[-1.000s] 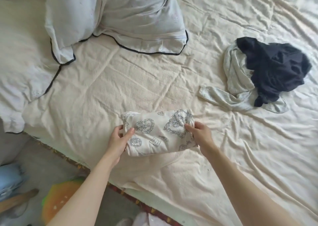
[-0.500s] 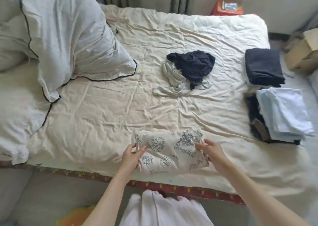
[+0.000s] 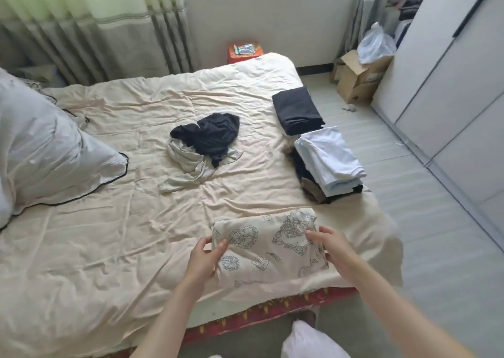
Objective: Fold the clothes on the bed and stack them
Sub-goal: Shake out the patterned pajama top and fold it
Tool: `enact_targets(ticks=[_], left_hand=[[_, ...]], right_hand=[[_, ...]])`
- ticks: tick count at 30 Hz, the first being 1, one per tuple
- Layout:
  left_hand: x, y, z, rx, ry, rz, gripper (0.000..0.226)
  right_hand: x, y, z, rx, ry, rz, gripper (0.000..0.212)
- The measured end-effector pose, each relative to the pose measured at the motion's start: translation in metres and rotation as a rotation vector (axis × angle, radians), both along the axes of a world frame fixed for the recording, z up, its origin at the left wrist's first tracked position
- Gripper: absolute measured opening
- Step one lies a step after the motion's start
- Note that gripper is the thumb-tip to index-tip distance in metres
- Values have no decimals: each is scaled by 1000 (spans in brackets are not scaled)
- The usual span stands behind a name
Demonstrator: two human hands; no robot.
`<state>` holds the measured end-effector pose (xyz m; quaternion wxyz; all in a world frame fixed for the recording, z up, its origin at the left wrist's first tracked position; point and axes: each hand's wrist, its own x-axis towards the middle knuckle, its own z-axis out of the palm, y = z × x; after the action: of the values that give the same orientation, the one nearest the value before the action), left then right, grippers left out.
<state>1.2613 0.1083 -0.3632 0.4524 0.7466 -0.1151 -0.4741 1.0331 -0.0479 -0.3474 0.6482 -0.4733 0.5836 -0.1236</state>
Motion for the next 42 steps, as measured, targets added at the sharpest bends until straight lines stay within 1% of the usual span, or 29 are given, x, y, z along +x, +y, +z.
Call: enact_targets(ticks=[4, 8, 13, 16, 17, 18, 21, 23, 25, 28, 31, 33, 35, 37, 38, 39, 41, 42], left_hand=[[-17, -75, 5, -6, -18, -31, 21], [-31, -172, 6, 11, -63, -50, 20], [-40, -300, 16, 22, -199, -97, 20], [-33, -369, 24, 7, -259, -123, 10], [-28, -390, 26, 8, -278, -137, 12], [-23, -410, 27, 13, -298, -159, 18], [-5, -467, 27, 36, -374, -228, 43], [11, -505, 23, 40, -434, -252, 46], [29, -547, 15, 35, -518, -271, 42], [58, -619, -3, 61, -711, -339, 38], [90, -695, -19, 54, -903, -419, 39], [107, -744, -26, 23, -1056, -431, 39], [118, -788, -34, -24, -1197, -434, 37], [124, -820, -58, -37, -1296, -468, 41], [126, -828, -74, -10, -1283, -533, 46], [126, -832, -94, 31, -1217, -629, 52], [120, -827, -139, 117, -1033, -867, 60], [114, -821, -160, 149, -983, -982, 62]], right_hand=[[-25, -61, -8, 34, -18, -58, 13], [-43, -149, -14, 87, -59, -93, 10], [-56, -258, -7, 141, -103, -139, 11], [-51, -310, -5, 133, -84, -164, 8], [-47, -326, -6, 137, -89, -176, 7], [-42, -339, -7, 148, -100, -192, 7], [-22, -373, -11, 196, -128, -248, 6], [-5, -396, -15, 227, -146, -288, 5], [14, -422, -20, 257, -163, -338, 6], [51, -469, -33, 329, -222, -437, 9], [93, -515, -58, 412, -363, -575, 10], [121, -545, -78, 428, -425, -626, 11], [147, -571, -98, 439, -489, -675, 18], [170, -594, -122, 458, -554, -710, 26], [179, -602, -133, 477, -581, -726, 29], [184, -609, -146, 497, -573, -729, 31], [187, -618, -166, 514, -491, -665, 33], [186, -621, -173, 488, -417, -610, 31]])
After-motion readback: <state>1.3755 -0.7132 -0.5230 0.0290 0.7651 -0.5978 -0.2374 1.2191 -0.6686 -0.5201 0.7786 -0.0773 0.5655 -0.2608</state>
